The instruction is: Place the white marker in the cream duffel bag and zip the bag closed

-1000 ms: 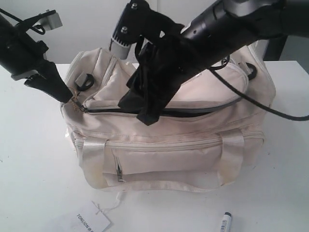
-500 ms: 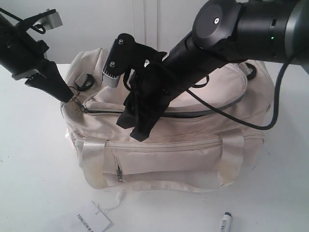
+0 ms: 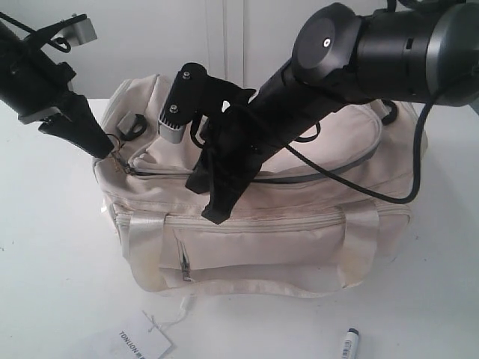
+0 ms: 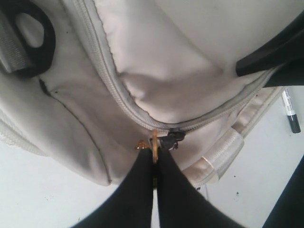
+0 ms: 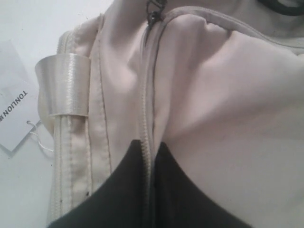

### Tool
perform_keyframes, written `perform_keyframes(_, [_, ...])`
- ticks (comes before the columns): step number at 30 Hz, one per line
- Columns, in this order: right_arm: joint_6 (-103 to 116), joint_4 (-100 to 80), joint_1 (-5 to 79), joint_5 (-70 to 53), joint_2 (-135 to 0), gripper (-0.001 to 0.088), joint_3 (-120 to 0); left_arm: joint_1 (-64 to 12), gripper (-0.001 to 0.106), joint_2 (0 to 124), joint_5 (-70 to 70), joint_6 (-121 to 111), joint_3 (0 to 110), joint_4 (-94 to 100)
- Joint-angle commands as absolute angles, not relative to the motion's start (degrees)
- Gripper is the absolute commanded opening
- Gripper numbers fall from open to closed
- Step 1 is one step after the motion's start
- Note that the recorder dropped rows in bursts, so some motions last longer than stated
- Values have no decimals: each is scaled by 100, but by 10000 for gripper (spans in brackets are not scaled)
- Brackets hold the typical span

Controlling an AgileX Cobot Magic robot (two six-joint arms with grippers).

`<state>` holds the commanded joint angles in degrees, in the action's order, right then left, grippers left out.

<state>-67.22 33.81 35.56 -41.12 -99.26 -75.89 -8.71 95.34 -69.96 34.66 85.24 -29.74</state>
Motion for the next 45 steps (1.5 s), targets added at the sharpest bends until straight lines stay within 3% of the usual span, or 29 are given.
perform_keyframes(25, [-6722,3340,3556,-4267,-9758,0,-7589,-871,0,9534,-5909,3456,8524,-1931])
perform_keyframes(38, [-6569,3340,3556,-4208,-9758,1,-7589,-871,0,9534,-6017,3456,8524,-1931])
perform_keyframes(41, [-6569,3340,3556,-4203,-9758,65,-7589,-871,0,9534,-6035,3456,8524,-1931])
perform_keyframes(45, [-6569,3340,3556,-4215,-9758,248,-7589,-871,0,9534,-6034,3456,8524,-1970])
